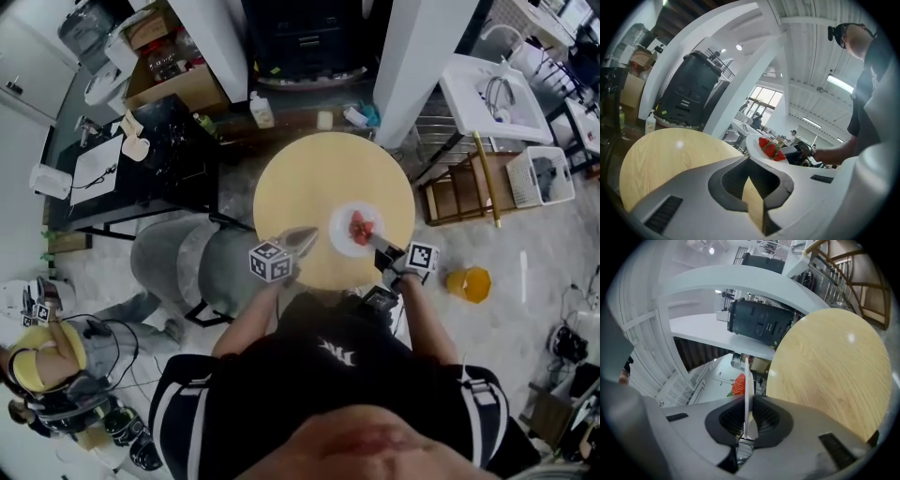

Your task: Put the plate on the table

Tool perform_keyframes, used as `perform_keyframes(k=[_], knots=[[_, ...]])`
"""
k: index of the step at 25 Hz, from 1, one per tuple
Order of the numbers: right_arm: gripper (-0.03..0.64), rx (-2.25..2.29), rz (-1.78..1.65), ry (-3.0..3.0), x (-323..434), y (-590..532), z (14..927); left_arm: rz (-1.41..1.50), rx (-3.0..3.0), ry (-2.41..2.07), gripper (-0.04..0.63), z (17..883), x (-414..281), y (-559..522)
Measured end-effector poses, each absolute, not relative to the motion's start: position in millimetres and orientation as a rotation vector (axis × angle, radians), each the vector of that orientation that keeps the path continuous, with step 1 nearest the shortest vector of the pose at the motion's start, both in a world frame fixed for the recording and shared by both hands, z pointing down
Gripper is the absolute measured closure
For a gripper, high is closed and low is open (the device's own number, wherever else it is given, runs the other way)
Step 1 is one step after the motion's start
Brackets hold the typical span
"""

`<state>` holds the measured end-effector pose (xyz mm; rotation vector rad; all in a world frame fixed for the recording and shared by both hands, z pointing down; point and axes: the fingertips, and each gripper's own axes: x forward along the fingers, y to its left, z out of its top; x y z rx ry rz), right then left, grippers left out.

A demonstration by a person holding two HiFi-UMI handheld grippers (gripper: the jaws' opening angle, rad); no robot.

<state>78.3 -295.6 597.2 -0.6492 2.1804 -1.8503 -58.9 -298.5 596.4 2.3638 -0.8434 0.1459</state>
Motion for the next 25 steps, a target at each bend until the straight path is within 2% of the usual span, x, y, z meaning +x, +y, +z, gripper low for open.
perform_keyframes(k=[7, 14, 25], knots=[[0.597, -0.819, -2.001, 2.128, 92.0, -273.5, 634.5, 0.172, 2.325, -0.851, 0.592, 606.7, -62.8, -284.2], [0.597, -0.758, -1.942, 2.180, 87.0, -288.2, 646.4, 0.183, 2.325, -0.858, 0.592, 620.2, -64.1, -288.4], [0.597, -0.701, -2.038, 2.109, 68.5, -278.1, 679.6, 0.241, 2.265, -0.840, 0.592, 652.9, -59.9, -268.6]])
